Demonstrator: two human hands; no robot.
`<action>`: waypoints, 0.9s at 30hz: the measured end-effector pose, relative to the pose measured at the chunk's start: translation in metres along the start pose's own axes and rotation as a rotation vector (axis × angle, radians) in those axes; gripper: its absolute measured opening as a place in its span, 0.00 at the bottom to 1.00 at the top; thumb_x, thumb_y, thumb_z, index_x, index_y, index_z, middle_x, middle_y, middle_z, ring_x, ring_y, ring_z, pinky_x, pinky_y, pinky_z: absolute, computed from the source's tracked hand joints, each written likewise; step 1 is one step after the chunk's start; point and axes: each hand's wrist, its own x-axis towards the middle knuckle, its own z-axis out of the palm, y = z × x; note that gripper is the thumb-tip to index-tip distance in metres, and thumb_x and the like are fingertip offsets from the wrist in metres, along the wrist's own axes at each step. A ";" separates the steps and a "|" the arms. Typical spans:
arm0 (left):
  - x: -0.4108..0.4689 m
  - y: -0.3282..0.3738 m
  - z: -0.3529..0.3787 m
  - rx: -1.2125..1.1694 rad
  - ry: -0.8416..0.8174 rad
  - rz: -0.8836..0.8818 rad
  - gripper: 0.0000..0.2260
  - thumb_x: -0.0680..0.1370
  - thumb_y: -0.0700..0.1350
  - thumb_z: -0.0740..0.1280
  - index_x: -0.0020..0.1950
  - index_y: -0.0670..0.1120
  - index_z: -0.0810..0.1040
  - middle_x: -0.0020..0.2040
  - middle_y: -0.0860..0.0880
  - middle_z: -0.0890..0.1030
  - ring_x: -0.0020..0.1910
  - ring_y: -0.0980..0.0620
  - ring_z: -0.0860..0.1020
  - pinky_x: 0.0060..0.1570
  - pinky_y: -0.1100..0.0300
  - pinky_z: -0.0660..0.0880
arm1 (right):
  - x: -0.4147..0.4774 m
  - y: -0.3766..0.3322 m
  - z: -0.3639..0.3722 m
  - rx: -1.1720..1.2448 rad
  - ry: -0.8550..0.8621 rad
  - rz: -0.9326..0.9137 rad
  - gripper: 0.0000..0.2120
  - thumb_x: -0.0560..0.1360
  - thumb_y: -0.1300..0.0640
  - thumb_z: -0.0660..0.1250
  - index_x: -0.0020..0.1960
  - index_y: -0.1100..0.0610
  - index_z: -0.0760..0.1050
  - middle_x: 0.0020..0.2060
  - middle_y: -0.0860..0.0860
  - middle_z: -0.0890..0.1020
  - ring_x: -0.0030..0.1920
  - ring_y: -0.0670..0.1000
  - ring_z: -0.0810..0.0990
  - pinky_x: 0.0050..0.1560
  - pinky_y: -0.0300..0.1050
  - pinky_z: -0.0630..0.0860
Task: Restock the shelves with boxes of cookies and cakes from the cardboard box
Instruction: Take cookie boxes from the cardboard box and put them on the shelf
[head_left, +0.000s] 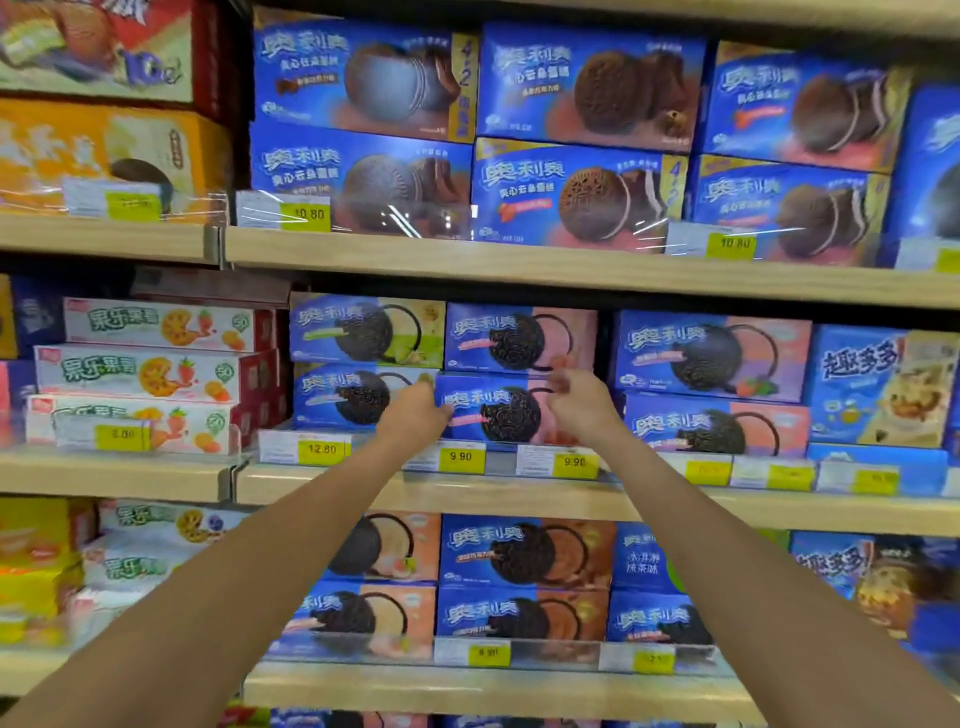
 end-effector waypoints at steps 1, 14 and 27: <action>0.003 0.002 0.003 -0.051 -0.016 -0.002 0.16 0.79 0.48 0.63 0.57 0.36 0.72 0.42 0.41 0.75 0.42 0.42 0.75 0.44 0.47 0.74 | 0.001 0.004 0.003 0.010 -0.009 0.022 0.12 0.74 0.67 0.61 0.55 0.68 0.77 0.54 0.62 0.81 0.57 0.59 0.77 0.57 0.45 0.71; -0.016 0.011 0.002 -0.289 0.059 0.051 0.10 0.80 0.41 0.60 0.60 0.46 0.67 0.55 0.45 0.73 0.53 0.43 0.76 0.51 0.51 0.72 | -0.011 0.005 0.003 0.308 -0.030 0.079 0.10 0.77 0.64 0.61 0.55 0.58 0.78 0.52 0.53 0.78 0.50 0.51 0.76 0.41 0.43 0.73; -0.094 -0.031 -0.004 -0.671 0.098 -0.085 0.12 0.79 0.39 0.62 0.62 0.38 0.73 0.48 0.47 0.76 0.50 0.49 0.74 0.46 0.60 0.72 | -0.109 -0.028 0.031 0.769 -0.153 0.254 0.08 0.77 0.67 0.60 0.48 0.58 0.76 0.37 0.54 0.81 0.25 0.45 0.78 0.26 0.38 0.76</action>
